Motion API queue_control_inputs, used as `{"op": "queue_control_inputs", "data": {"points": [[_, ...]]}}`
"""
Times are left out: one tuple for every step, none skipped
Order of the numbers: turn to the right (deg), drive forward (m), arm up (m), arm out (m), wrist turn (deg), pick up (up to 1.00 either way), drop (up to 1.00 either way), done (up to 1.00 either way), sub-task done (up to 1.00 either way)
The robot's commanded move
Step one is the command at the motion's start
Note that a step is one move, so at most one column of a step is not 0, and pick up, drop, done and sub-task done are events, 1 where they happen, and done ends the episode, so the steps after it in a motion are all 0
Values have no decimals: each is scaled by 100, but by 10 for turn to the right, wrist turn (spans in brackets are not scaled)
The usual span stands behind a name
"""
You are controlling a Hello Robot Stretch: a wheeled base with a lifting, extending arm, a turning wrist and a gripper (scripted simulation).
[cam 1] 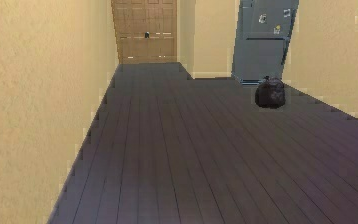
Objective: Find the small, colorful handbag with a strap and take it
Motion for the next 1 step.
{"op": "queue_control_inputs", "data": {"points": [[0,0,0,0,0,0,0,100,0]]}}
